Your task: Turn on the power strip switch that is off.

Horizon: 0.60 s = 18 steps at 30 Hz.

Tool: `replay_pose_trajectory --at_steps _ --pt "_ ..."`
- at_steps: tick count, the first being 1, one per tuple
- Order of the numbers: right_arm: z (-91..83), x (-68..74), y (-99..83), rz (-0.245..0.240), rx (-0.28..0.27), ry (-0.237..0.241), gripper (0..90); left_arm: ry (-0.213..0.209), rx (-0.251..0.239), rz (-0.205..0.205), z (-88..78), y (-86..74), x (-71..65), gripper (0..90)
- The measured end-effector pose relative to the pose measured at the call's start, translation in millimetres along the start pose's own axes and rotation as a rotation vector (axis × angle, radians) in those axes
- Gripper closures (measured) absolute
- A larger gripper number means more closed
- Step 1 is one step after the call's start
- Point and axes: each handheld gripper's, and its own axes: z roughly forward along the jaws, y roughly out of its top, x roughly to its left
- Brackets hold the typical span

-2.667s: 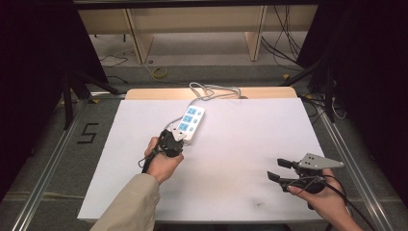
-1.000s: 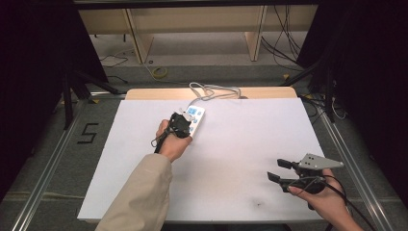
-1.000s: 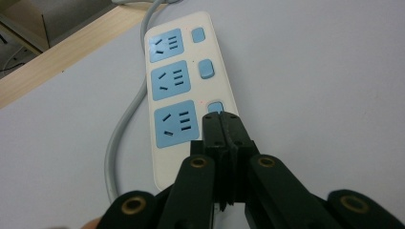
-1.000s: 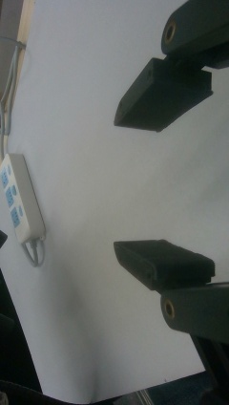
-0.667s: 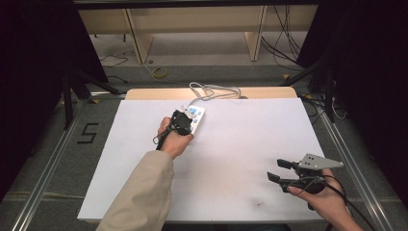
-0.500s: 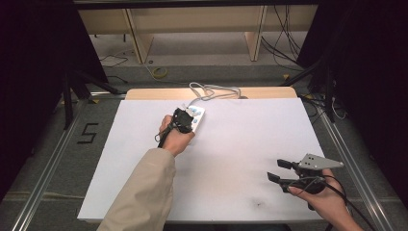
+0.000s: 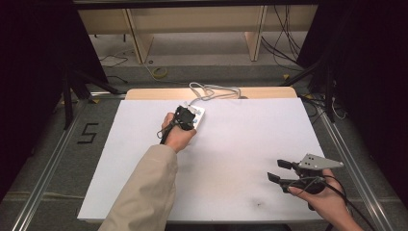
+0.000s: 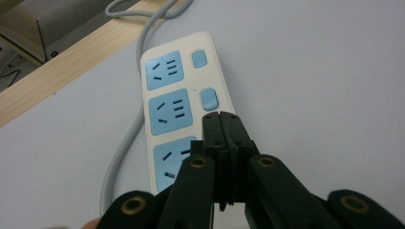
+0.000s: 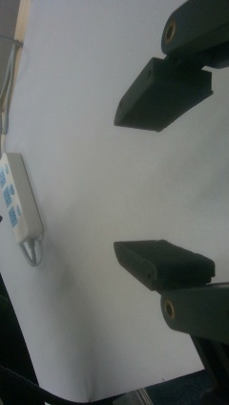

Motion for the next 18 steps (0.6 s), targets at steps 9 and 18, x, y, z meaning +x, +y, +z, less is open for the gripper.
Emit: replay_pose_trajectory --at_steps 9,18 --pt "0.5 -0.2 -0.4 0.0 0.002 0.002 35.2 0.001 0.01 0.017 5.1 7.3 1.3 89.9" --pt "-0.4 -0.2 -0.9 0.005 0.002 0.002 35.2 0.002 0.009 0.011 11.2 13.4 2.0 89.9"
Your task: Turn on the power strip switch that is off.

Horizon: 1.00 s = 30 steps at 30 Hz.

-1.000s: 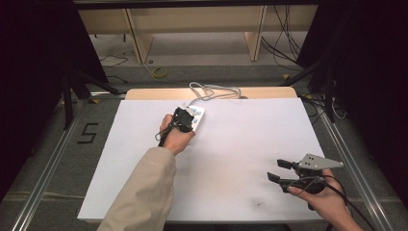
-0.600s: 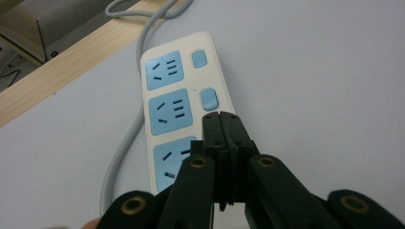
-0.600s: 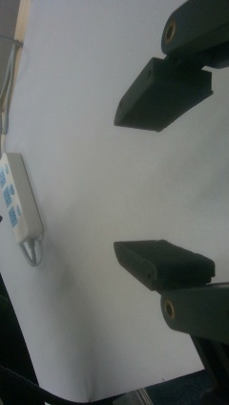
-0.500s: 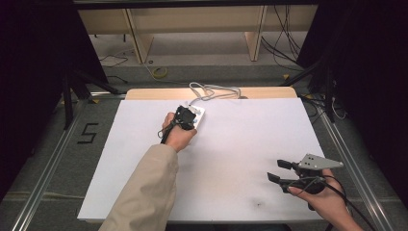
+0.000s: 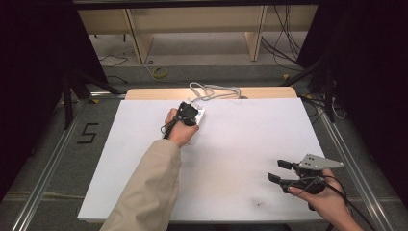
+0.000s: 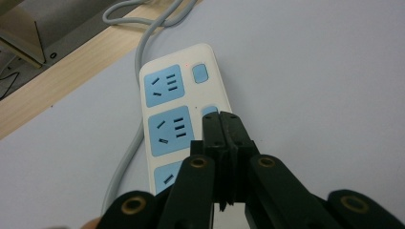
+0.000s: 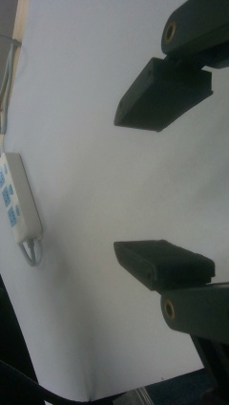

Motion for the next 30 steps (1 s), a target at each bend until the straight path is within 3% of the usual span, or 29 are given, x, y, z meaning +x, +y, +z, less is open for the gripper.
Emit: replay_pose_trajectory --at_steps 8,15,21,30 --pt "1.0 0.2 -0.4 0.005 0.004 0.003 35.2 -0.003 0.019 0.003 5.9 0.3 3.7 89.9" --pt "1.0 -0.6 -0.7 0.007 0.002 0.007 35.2 -0.003 0.0 0.0 8.9 10.5 3.6 89.9" --pt "0.1 -1.7 -1.2 0.008 -0.001 0.006 35.2 -0.012 0.003 0.018 11.5 17.1 0.2 89.9" --pt "0.0 -1.6 -1.3 0.007 0.001 0.006 35.1 -0.009 0.006 0.012 16.6 21.1 2.9 89.9"
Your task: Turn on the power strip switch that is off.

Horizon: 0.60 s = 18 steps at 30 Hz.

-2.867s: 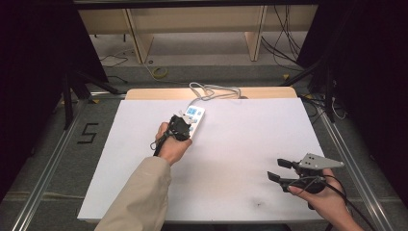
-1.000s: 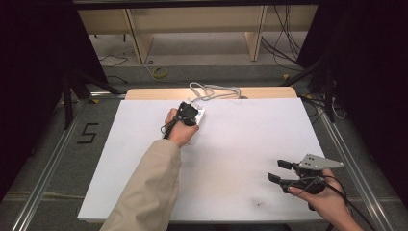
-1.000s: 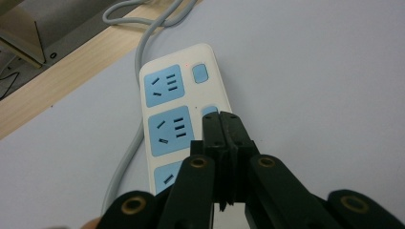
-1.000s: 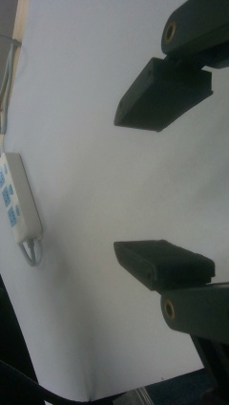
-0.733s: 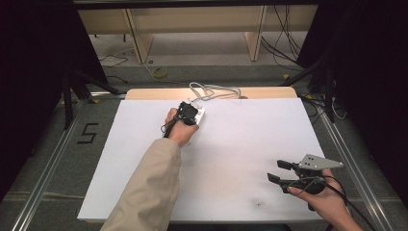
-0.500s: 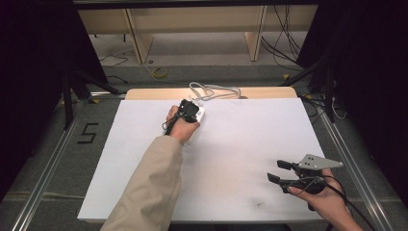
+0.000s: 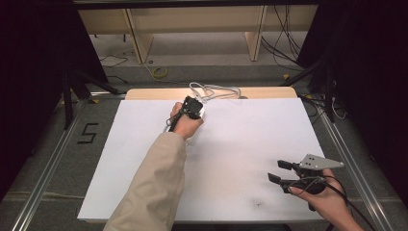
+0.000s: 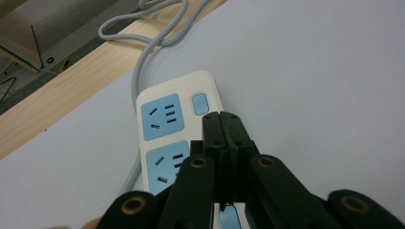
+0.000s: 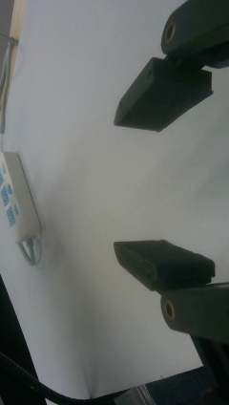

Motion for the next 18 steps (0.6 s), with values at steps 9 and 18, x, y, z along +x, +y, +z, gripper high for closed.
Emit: replay_pose_trajectory --at_steps 9,18 --pt "0.2 0.1 -0.2 0.002 0.0 0.001 35.1 -0.003 -0.002 -0.003 6.4 -1.3 1.9 89.9" --pt "0.1 -0.2 -0.5 0.002 0.001 0.002 35.1 -0.002 0.02 -0.011 15.5 -4.3 4.5 89.9"
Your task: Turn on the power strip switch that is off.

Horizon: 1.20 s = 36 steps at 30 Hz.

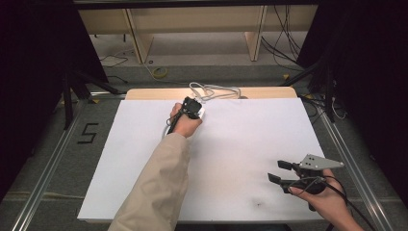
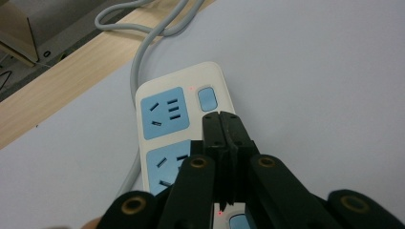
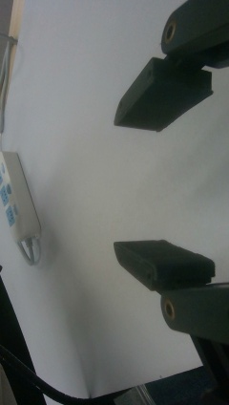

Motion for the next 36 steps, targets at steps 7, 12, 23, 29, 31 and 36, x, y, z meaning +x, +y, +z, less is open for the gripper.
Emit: replay_pose_trajectory --at_steps 7,12,23,29,31,36 --pt "-0.5 -0.3 -0.2 0.002 0.001 0.001 35.1 0.0 0.02 0.01 5.9 -2.0 0.3 89.9" --pt "-0.7 -0.3 -0.2 -0.001 -0.002 -0.001 35.1 0.0 0.032 0.008 9.1 -3.6 1.2 89.9" --pt "-0.7 0.0 -0.1 -0.002 -0.001 -0.001 35.1 -0.003 0.032 -0.01 10.0 -4.0 2.5 90.0" --pt "-0.6 0.0 -0.1 -0.004 -0.001 0.0 35.1 -0.008 0.033 -0.011 10.1 -4.1 3.1 90.0" --pt "-0.6 -0.1 -0.1 -0.005 0.0 0.0 35.1 -0.005 0.033 -0.011 10.2 -4.0 2.7 90.0" --pt "-0.7 0.1 -0.1 -0.005 0.001 -0.001 35.1 -0.004 0.04 0.006 10.4 -3.9 2.4 90.0"
